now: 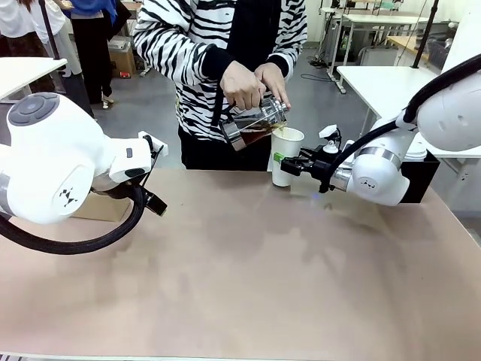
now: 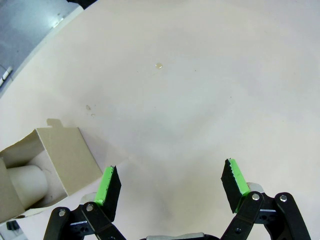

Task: Pour a drink into a cup and package it in a carrier.
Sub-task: When a person places the Paper Cup Lid on the 600 ml Paper Cup , lift the 600 ml Paper Cup.

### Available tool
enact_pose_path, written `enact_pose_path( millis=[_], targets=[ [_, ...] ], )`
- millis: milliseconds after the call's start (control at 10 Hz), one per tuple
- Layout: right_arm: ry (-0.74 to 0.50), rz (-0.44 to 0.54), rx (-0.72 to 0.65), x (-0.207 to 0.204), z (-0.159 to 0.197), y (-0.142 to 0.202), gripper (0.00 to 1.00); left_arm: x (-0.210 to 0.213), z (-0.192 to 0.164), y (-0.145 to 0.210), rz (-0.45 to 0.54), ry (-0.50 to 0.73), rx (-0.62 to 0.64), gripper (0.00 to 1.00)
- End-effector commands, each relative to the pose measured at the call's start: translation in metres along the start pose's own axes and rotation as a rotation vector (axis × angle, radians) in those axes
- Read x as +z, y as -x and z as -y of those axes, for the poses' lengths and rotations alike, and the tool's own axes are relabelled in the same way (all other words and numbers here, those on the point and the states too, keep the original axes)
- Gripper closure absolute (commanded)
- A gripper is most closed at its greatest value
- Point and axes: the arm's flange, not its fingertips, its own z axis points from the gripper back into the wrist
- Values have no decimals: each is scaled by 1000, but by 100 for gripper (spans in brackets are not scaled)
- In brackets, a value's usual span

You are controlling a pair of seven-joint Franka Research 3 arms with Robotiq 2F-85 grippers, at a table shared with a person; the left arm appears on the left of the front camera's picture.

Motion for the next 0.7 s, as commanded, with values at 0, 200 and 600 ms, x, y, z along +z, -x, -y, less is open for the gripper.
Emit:
enact_pose_path(
  millis=[0,200,600],
  targets=[
    [4,0,-3,-1,-1,-1,40,1,0,0,2,2,0,0],
    [4,0,-3,-1,-1,-1,40,1,0,0,2,2,0,0],
    [4,0,-3,-1,-1,-1,40,1,0,0,2,2,0,0]
  ],
)
